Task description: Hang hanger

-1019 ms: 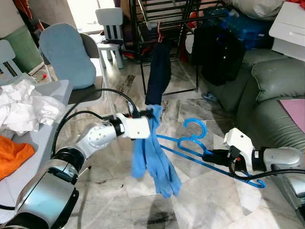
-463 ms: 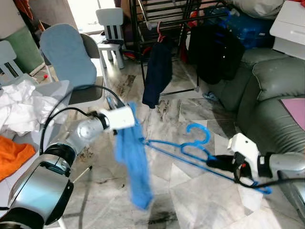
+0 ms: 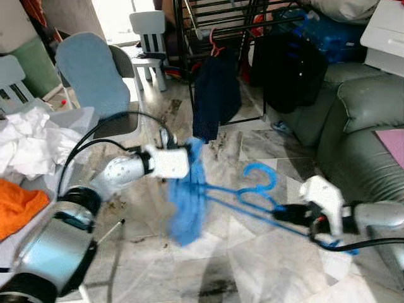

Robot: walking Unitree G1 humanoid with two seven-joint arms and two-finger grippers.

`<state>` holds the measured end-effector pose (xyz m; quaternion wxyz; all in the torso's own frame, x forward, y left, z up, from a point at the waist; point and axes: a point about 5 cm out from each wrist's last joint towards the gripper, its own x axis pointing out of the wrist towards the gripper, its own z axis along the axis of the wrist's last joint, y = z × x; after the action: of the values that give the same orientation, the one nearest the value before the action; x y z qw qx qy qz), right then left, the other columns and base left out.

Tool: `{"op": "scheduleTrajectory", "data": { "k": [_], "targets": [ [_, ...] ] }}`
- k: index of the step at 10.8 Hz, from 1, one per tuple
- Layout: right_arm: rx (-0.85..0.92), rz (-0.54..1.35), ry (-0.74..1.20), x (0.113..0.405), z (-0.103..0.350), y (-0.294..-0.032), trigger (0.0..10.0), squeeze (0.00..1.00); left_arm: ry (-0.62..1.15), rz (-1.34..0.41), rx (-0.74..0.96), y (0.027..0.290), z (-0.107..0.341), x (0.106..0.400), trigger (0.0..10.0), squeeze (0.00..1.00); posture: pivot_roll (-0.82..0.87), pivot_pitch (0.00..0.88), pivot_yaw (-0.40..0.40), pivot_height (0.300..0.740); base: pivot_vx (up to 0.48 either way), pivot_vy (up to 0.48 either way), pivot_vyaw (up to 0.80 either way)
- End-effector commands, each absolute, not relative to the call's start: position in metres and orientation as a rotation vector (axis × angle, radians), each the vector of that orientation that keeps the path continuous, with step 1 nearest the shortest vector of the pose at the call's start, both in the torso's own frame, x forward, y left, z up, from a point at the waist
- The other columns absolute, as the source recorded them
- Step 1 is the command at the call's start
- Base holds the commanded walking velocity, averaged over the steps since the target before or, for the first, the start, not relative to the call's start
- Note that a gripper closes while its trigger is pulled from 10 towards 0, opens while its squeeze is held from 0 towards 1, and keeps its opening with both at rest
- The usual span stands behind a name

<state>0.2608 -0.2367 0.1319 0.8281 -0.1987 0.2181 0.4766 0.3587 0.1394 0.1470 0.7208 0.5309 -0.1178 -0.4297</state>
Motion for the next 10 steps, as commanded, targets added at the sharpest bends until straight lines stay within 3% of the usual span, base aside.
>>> {"op": "scheduleTrajectory", "data": {
  "k": [1, 4, 10],
  "targets": [
    [-0.453, 1.004, 0.434, 0.263, 0.143, -0.241, 10.0, 0.00, -0.231, -0.940, 1.226, 0.150, 0.146, 0.359, 10.0, 0.00, -0.21, 0.000, 0.140, 0.740, 0.000, 0.000, 0.00],
    [-0.469, 1.010, 0.452, 0.258, 0.147, -0.250, 10.0, 0.00, -0.198, -0.836, 1.323, 0.164, 0.146, 0.365, 10.0, 0.00, -0.22, 0.000, 0.147, 0.740, 0.000, 0.000, 0.00],
    [-0.463, 0.994, 0.399, 0.269, 0.147, -0.241, 10.0, 0.00, -0.326, -0.917, 1.294, 0.142, 0.147, 0.359, 10.0, 0.00, -0.21, 0.000, 0.152, 0.740, 0.000, 0.000, 0.00]
  ]
}}
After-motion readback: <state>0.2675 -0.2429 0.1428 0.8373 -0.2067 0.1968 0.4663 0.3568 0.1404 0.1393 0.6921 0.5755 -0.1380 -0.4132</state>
